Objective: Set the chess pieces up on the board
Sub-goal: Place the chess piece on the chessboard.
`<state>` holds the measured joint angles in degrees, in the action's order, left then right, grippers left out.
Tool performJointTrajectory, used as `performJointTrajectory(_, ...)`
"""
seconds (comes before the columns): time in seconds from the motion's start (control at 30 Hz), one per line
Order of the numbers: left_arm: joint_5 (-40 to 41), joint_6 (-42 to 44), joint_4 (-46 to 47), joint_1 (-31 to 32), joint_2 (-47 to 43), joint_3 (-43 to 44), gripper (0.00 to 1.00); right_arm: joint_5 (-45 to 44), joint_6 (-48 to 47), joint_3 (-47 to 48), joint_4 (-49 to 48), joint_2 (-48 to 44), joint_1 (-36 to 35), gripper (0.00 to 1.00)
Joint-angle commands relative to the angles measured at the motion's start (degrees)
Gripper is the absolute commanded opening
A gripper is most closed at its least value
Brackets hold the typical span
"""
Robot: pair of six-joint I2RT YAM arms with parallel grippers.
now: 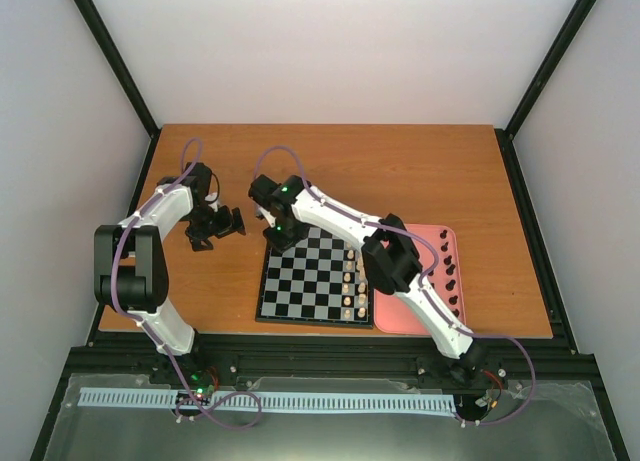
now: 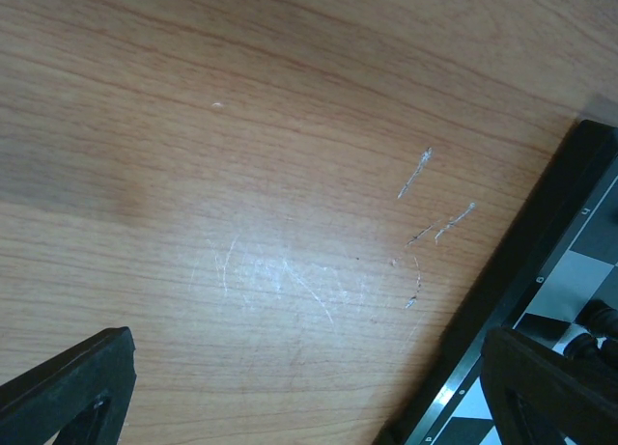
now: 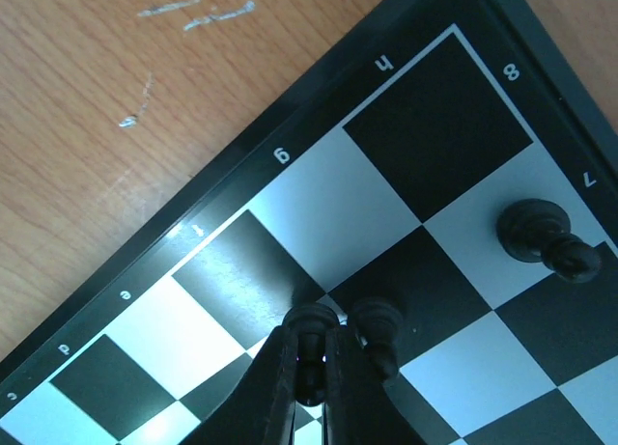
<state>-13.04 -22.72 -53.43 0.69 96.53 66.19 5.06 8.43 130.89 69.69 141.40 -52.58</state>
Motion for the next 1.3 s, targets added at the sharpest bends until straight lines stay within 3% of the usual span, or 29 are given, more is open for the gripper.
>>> performJointTrajectory(0.0, 0.56, -0.12, 0.08, -0.32, 0.87, 2.57, 1.0, -0.93, 0.71, 2.48, 1.11, 1.15, 0.76, 0.03)
performJointTrajectory(0.73, 0.64, -0.16, 0.11, -0.3, 1.99, 3.11, 1.0, -2.64, 0.11, 4.02, 1.34, 2.21, 1.34, 0.03)
performJointTrajectory(1.0, 0.69, -0.06, 0.16, -0.25, 1.91, 3.06, 1.0, 0.68, -1.38, 3.95, 1.33, 0.18, 0.51, 0.03)
performJointTrajectory(1.27, 0.73, -0.07, 0.43, -0.29, 1.52, 2.68, 1.0, -1.69, 0.46, -3.16, 1.39, -4.69, 0.19, 0.03)
